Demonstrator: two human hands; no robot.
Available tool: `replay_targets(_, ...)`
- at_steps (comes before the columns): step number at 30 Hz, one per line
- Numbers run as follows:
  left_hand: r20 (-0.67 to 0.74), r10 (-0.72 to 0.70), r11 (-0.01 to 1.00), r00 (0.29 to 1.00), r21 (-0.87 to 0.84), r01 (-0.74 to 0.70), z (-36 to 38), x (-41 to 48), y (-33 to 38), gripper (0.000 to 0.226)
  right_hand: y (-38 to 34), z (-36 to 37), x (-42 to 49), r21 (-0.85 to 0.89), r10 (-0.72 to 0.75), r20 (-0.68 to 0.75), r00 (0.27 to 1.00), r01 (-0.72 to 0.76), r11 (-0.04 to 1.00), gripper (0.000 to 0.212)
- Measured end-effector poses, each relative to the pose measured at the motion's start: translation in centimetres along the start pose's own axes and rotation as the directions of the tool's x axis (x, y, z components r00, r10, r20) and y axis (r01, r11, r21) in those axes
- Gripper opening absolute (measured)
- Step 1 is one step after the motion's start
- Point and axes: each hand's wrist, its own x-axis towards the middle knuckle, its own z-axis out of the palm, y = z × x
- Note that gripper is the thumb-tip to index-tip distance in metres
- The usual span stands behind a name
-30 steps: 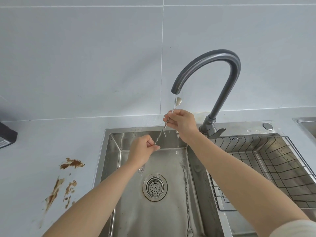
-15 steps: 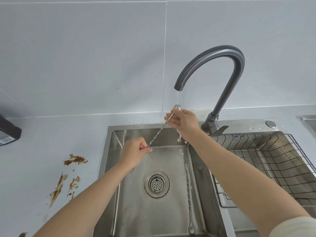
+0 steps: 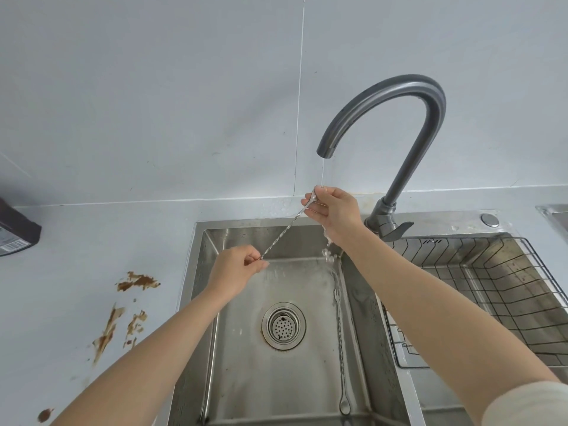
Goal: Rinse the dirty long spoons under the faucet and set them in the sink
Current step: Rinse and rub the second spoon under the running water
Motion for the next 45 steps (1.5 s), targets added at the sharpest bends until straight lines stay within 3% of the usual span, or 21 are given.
replay_targets(4,0.081,0.033,0.998,0.996,0.049,-0.037,-0.2,-0.1,0.4,0.037,0.1,-0.1,0.4,-0.007,0.014,-0.006,1.0,-0.015,1.0,0.033)
replay_targets(8,0.069,0.032,0.997,0.997,0.068,-0.036,-0.1,0.1,0.4,0.017,0.2,0.0,0.3,0.041,0.02,0.005,1.0,-0.021,0.999,0.027)
replay_targets(13,-0.005,0.033,0.998,0.999,0.062,-0.033,0.1,0.4,0.5,0.014,0.0,0.0,0.1,0.039,-0.008,-0.001,1.0,0.008,0.999,0.016)
replay_targets(18,-0.035,0.042,0.994,0.998,0.098,-0.039,0.2,0.8,1.0,0.016,-0.2,0.3,-0.1,-0.009,-0.047,0.002,0.999,0.047,0.999,0.029)
replay_targets(21,-0.063,0.049,0.994,0.997,0.104,-0.042,0.2,0.9,1.6,0.033,-0.1,0.4,-0.2,-0.059,-0.055,0.024,0.998,0.057,0.997,0.044)
replay_targets(24,-0.074,0.052,0.992,0.996,0.122,-0.042,0.1,1.0,2.1,0.033,0.0,0.5,-0.2,-0.037,-0.063,0.03,0.998,0.064,0.997,0.036)
replay_targets(28,-0.084,0.069,0.99,0.994,0.129,-0.058,0.0,1.1,2.5,0.016,-0.5,0.6,-0.1,-0.045,-0.056,-0.014,0.998,0.055,0.997,0.003)
replay_targets(32,-0.097,0.112,0.982,0.989,0.161,-0.096,0.0,1.2,3.1,0.018,-0.8,0.6,0.1,-0.026,-0.041,-0.032,0.999,0.041,0.999,0.026)
replay_targets(35,-0.112,0.12,0.983,0.986,0.153,-0.102,0.1,1.4,3.3,0.019,-0.8,0.4,0.0,-0.033,-0.083,0.047,0.995,0.085,0.996,0.016)
replay_targets(37,-0.115,0.12,0.983,0.986,0.151,-0.102,0.2,1.5,3.4,0.019,-0.9,0.2,-0.1,-0.082,-0.103,0.067,0.992,0.108,0.991,0.026)
replay_targets(43,-0.109,0.113,0.987,0.988,0.131,-0.098,0.1,1.6,3.4,0.019,-1.4,0.5,-0.1,-0.176,-0.08,-0.019,0.997,0.075,0.982,0.018)
replay_targets(45,-0.102,0.11,0.988,0.989,0.12,-0.098,0.2,1.6,3.3,0.019,-1.3,0.6,0.0,-0.184,-0.055,-0.052,0.997,0.045,0.982,0.024)
